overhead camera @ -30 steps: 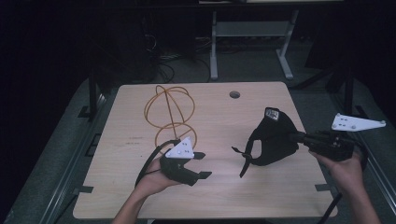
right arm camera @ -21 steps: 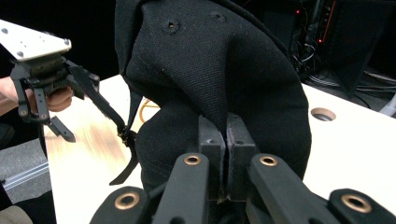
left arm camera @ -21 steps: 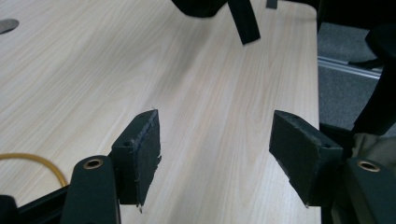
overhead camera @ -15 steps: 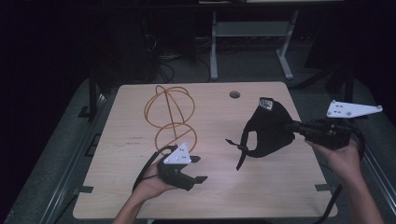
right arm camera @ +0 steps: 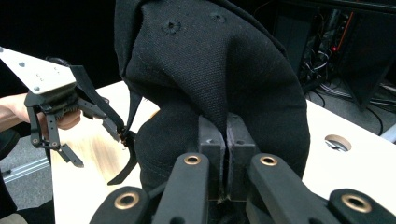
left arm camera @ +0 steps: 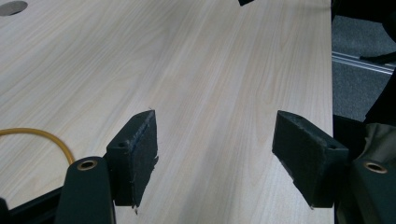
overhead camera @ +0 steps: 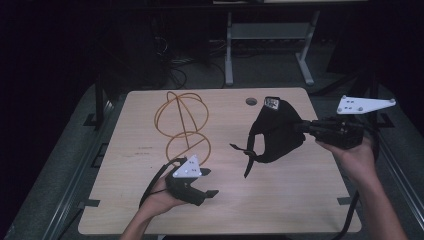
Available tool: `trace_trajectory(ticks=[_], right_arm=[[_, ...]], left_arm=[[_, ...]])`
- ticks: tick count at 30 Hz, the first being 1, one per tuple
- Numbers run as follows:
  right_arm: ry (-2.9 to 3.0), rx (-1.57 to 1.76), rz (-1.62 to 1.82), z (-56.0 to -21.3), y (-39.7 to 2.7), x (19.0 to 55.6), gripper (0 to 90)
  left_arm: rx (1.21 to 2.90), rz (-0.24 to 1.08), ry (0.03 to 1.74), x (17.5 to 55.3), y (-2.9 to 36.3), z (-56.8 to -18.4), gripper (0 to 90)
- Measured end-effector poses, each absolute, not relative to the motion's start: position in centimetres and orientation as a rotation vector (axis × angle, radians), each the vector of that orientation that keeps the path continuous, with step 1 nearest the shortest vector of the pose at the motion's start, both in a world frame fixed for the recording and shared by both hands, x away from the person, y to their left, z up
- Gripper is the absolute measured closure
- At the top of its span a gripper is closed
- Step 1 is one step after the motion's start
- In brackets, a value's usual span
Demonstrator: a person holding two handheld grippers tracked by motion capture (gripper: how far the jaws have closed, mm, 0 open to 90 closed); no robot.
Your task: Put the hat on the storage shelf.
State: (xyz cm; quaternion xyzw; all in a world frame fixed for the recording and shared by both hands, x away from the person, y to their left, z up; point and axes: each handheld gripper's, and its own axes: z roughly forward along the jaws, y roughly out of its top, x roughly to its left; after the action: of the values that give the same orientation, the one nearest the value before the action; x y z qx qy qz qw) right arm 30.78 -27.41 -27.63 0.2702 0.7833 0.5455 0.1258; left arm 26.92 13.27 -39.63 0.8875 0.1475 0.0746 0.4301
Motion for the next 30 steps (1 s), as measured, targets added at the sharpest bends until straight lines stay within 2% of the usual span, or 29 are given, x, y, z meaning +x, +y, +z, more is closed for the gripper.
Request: trace_trajectory(ticks=[30], right_arm=[[2.368, 0.652, 1.546, -23.4, -21.4, 33.4, 87.6]], left_arm=[[2.233, 0.191, 0.374, 26.7, 13.4, -40.3, 29.4]])
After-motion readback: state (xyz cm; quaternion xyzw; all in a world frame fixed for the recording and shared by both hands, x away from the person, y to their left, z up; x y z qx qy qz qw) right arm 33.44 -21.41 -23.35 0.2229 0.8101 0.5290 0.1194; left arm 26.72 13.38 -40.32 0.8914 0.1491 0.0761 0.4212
